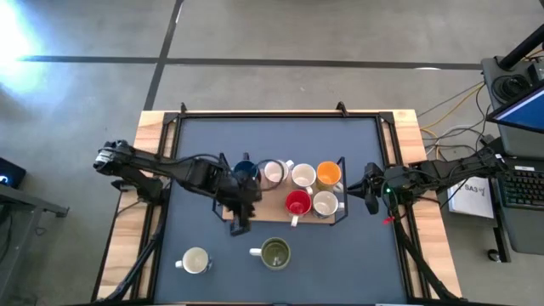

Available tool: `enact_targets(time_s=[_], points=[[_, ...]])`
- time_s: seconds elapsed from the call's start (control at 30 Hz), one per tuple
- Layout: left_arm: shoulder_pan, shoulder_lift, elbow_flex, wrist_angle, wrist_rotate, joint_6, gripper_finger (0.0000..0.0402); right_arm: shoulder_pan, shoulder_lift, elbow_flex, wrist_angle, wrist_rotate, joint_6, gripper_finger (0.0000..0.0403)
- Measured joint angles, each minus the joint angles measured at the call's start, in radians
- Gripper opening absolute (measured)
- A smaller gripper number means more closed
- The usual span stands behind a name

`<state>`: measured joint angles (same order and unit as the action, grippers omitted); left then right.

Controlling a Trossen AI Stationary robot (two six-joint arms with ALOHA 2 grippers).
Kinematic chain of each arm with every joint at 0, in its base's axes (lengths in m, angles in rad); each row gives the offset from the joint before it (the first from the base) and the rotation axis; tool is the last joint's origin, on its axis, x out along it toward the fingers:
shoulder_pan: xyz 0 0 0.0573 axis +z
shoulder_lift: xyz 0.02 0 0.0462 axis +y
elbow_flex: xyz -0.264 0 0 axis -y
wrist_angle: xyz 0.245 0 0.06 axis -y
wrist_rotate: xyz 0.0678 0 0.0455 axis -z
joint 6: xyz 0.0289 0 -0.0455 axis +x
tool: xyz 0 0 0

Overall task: Place coffee mugs
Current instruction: Put the white mug on the shelf

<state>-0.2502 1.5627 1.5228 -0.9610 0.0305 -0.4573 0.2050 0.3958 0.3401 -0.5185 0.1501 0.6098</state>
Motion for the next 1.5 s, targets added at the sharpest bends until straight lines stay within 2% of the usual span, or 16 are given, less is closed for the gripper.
enact_targets(time_s=[0.13,0.27,0.53,0.77,0.87,1.13,1.5], points=[[-0.05,0.0,-0.018,0.002,0.031,0.227,0.0076,0.0,0.0,0.0,0.0,0.0,0.0,0.0059],[-0.102,-0.002,-0.05,0.076,-0.012,0.437,0.0076,0.0,0.0,0.0,0.0,0.0,0.0,0.0059],[-0.171,-0.003,-0.236,0.344,-0.022,0.668,0.0076,0.0,0.0,0.0,0.0,0.0,0.0,0.0059],[-0.196,-0.003,-0.44,0.725,-0.021,0.906,0.0076,0.0,0.0,0.0,0.0,0.0,0.0,0.0059],[-0.196,-0.003,-0.492,0.803,-0.021,0.913,0.0076,0.0,0.0,0.0,0.0,0.0,0.0,0.0059],[-0.196,-0.003,-0.528,0.813,-0.021,0.896,0.0076,0.0,0.0,0.0,0.0,0.0,0.0,0.0059],[-0.212,-0.003,-0.566,0.81,-0.019,0.62,0.0076,0.0,0.0,0.0,0.0,0.0,0.0,0.0059]])
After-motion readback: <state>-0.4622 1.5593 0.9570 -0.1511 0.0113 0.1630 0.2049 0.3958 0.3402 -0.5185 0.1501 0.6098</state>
